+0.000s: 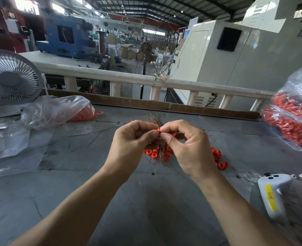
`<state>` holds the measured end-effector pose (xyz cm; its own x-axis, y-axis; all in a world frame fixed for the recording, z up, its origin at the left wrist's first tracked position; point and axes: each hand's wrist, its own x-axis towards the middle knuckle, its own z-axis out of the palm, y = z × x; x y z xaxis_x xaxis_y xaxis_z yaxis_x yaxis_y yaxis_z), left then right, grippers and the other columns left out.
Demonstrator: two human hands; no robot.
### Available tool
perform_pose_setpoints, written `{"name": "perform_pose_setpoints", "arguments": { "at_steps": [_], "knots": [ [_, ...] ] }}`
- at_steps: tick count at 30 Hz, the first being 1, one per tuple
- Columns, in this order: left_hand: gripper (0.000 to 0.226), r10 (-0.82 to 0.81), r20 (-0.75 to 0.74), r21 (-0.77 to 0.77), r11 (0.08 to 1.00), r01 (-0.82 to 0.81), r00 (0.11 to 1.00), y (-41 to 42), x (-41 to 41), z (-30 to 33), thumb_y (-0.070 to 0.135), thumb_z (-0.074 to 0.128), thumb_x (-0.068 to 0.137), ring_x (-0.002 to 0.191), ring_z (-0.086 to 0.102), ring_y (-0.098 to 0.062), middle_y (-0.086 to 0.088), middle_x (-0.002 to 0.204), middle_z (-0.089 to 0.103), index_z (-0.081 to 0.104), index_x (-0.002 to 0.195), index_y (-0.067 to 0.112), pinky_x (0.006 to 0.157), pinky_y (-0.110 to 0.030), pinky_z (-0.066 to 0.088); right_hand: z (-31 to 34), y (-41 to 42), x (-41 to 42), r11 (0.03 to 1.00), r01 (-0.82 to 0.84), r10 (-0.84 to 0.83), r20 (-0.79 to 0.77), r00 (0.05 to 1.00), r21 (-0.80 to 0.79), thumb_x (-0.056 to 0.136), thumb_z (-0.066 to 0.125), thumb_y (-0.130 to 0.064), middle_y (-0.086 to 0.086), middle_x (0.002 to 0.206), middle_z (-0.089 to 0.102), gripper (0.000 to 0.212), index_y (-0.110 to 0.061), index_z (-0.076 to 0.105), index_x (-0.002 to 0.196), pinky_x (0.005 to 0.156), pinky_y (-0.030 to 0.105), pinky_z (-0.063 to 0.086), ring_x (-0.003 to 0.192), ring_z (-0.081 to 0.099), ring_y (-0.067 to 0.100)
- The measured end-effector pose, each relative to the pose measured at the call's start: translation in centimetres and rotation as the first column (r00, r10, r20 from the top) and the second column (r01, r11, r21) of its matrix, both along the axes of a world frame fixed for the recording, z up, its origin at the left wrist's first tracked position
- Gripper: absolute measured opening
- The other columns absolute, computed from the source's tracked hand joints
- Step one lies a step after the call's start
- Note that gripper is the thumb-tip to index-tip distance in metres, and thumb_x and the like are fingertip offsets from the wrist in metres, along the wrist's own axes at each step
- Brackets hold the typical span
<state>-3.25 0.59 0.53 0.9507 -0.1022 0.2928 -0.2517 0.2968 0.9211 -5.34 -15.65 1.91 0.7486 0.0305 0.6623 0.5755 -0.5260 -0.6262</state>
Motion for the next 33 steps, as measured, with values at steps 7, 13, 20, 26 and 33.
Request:
{"name": "perform_pose_setpoints", "arguments": {
  "at_steps": [7, 13, 20, 26, 33],
  "knots": [
    [0.008, 0.025, -0.008, 0.007, 1.000, -0.025, 1.000, -0.2, -0.2, -0.1, 0.003, 0.072, 0.088, 0.074, 0.075, -0.024, -0.013, 0.081, 0.077, 0.073, 0.095, 0.005, 0.072, -0.030, 0.062, -0.1, -0.1, 0.2, 0.998, 0.034, -0.034, 0.003, 0.999, -0.054, 0.088, 0.079, -0.010, -0.010, 0.093, 0.072, 0.009, -0.018, 0.078, 0.093, 0.082, 0.017, 0.049, 0.093, 0.067, 0.012],
    [0.017, -0.109, -0.212, -0.183, 0.981, 0.070, 0.971, -0.3, -0.5, 0.1, 0.010, 0.073, 0.087, 0.071, 0.069, -0.021, -0.014, 0.079, 0.070, 0.074, 0.101, 0.001, 0.070, -0.030, 0.061, -0.2, 0.4, 0.0, 0.979, 0.113, -0.097, 0.102, 0.990, -0.168, 0.089, 0.079, -0.016, -0.011, 0.097, 0.069, 0.010, -0.019, 0.077, 0.099, 0.082, 0.031, 0.053, 0.095, 0.064, 0.009],
    [0.027, -0.343, -0.353, -0.359, 0.909, 0.212, 0.871, -0.6, -0.5, -0.1, 0.017, 0.070, 0.087, 0.073, 0.063, -0.017, -0.008, 0.082, 0.064, 0.067, 0.110, 0.004, 0.073, -0.029, 0.058, -0.2, 1.7, -0.6, 0.917, 0.275, -0.236, 0.162, 0.958, -0.289, 0.087, 0.077, -0.015, -0.007, 0.093, 0.068, 0.012, -0.017, 0.072, 0.098, 0.080, 0.039, 0.053, 0.093, 0.062, 0.016],
    [0.014, -0.400, -0.358, -0.363, 0.892, 0.268, 0.844, -0.5, -0.5, 0.0, 0.018, 0.064, 0.095, 0.067, 0.066, -0.015, -0.005, 0.074, 0.067, 0.074, 0.089, 0.009, 0.067, -0.027, 0.059, 0.2, 1.7, -0.9, 0.913, 0.286, -0.248, 0.161, 0.955, -0.290, 0.090, 0.077, -0.018, -0.007, 0.093, 0.068, 0.009, -0.017, 0.072, 0.098, 0.078, 0.036, 0.053, 0.091, 0.061, 0.015],
    [0.014, -0.362, -0.386, -0.327, 0.914, 0.241, 0.849, -0.4, -0.4, 0.1, 0.013, 0.059, 0.097, 0.070, 0.063, -0.018, -0.007, 0.076, 0.061, 0.070, 0.090, 0.009, 0.071, -0.032, 0.059, 0.2, 1.7, -1.1, 0.907, 0.289, -0.251, 0.156, 0.955, -0.306, 0.090, 0.077, -0.013, -0.006, 0.095, 0.069, 0.011, -0.015, 0.073, 0.099, 0.079, 0.037, 0.053, 0.093, 0.062, 0.016]
  ]
}}
